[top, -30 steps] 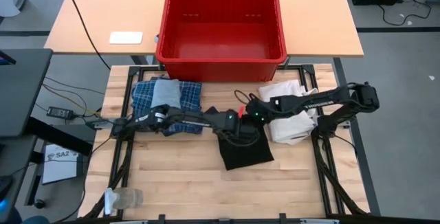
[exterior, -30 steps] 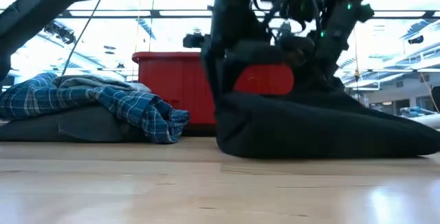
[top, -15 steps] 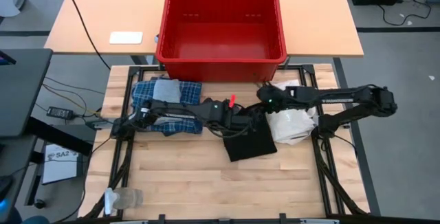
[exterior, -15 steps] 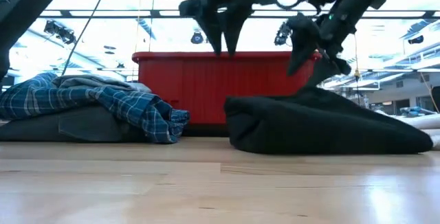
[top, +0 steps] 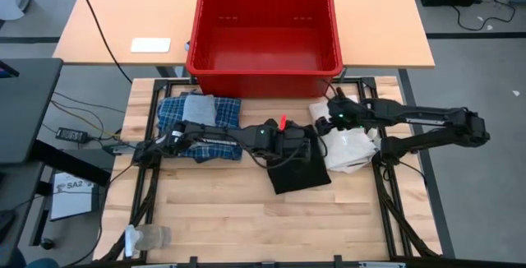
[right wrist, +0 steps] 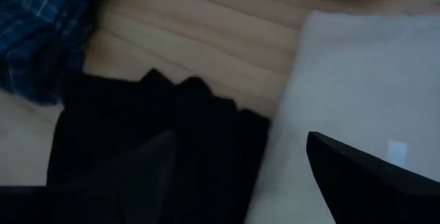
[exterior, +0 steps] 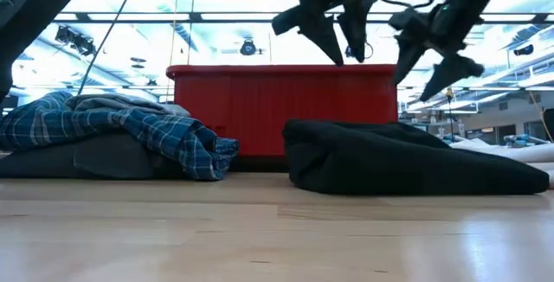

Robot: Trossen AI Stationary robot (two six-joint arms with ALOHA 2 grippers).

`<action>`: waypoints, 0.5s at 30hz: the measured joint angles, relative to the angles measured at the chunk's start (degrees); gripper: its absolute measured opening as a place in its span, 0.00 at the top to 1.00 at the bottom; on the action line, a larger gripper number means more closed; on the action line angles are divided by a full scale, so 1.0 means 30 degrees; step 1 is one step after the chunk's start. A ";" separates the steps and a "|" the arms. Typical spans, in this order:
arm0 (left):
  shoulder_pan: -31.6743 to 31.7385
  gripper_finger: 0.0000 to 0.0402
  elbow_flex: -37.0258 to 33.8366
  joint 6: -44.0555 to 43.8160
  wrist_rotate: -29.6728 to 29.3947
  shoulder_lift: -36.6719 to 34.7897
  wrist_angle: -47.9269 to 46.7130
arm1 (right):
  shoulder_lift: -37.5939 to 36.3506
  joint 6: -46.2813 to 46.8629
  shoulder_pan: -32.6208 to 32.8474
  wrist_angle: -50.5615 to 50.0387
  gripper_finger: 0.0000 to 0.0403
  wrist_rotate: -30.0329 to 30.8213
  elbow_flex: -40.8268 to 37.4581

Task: Fold Laundry from Bin
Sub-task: Stack the black shirt on top of the gray shirt

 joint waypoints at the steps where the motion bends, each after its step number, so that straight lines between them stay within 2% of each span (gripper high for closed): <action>1: 0.0037 0.61 0.0000 0.0133 0.0228 0.0007 0.0299 | -0.0366 -0.0026 0.0007 -0.0419 0.17 -0.0150 -0.0007; 6: -0.0242 0.65 0.0000 0.2503 0.2387 -0.0273 0.3531 | -0.1738 0.0061 0.0614 -0.0739 0.22 -0.0990 -0.0005; 9: -0.0502 0.66 0.0492 0.4281 0.2260 -0.0759 0.4681 | -0.2446 0.0367 0.1119 -0.0642 0.24 -0.0582 -0.0004; 13: -0.1112 0.66 0.0607 0.6317 0.1006 -0.1722 0.5116 | -0.3255 0.0488 0.1837 -0.0337 0.26 -0.0268 0.0000; 15: -0.1281 0.66 0.0612 0.5733 0.0744 -0.2435 0.4506 | -0.3519 0.0495 0.2287 -0.0236 0.26 -0.0303 0.0000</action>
